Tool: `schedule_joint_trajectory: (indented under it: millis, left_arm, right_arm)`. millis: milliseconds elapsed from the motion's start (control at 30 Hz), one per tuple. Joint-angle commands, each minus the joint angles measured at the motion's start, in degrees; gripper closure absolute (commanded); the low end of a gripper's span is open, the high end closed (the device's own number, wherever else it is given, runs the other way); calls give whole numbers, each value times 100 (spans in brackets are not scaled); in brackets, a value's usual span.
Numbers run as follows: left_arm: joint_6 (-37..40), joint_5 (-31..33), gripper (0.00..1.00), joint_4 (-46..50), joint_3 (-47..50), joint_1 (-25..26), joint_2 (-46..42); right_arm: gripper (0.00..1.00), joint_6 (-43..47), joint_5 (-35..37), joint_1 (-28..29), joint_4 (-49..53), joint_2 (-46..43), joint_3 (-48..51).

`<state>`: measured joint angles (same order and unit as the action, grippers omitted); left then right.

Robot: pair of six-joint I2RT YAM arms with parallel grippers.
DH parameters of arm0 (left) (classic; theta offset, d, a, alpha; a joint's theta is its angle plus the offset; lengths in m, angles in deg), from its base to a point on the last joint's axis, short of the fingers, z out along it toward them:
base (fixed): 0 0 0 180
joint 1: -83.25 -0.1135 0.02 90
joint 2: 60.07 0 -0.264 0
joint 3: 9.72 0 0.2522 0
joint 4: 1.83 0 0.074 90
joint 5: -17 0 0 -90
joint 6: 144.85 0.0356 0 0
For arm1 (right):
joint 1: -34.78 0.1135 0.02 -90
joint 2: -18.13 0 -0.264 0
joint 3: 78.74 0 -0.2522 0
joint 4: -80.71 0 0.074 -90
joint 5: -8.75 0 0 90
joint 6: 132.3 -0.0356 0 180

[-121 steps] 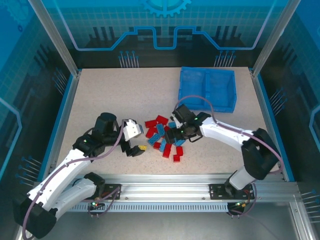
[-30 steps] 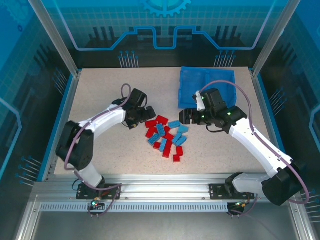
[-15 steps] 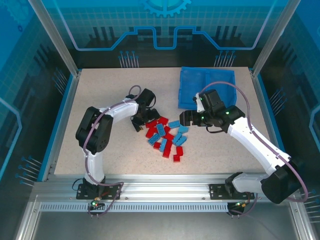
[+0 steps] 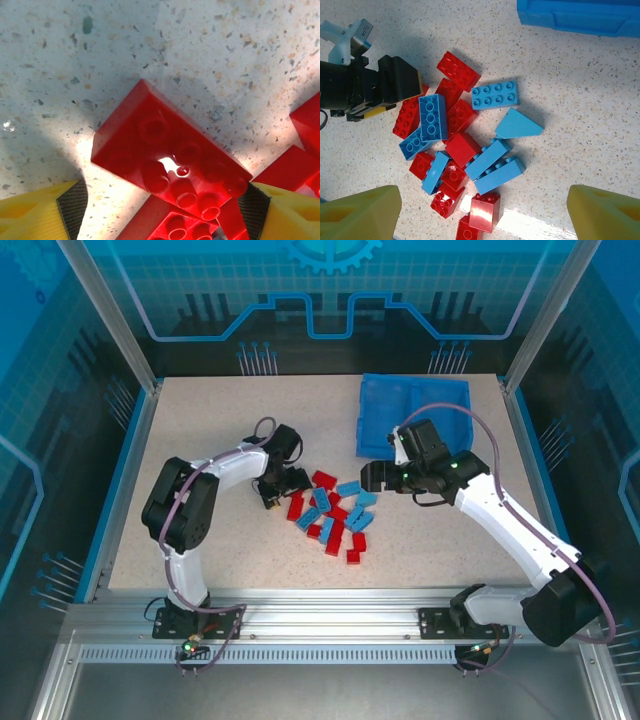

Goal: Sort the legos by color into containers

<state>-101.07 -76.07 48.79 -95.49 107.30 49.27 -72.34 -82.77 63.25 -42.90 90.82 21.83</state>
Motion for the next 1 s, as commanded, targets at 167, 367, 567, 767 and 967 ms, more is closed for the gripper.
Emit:
schedule_joint_trajectory:
  millis: [167, 367, 567, 767, 967]
  left_arm:
    - [937, 319, 4, 144, -281, -9, 377]
    - [1027, 258, 11, 53, -526, 63, 499]
    - [1434, 772, 21, 278, -799, 64, 812]
    - [1667, 723, 29, 10, -785, 60, 1001]
    - [1746, 755, 39, -130, -800, 64, 987]
  right_arm:
    - [12, -84, 151, 164, 184, 37, -137]
    - [12, -116, 156, 176, 204, 37, -130]
    - [12, -125, 181, 201, 224, -27, -113]
    - [11, -158, 187, 210, 211, -44, -83]
    - [11, -160, 187, 238, 220, -40, -113]
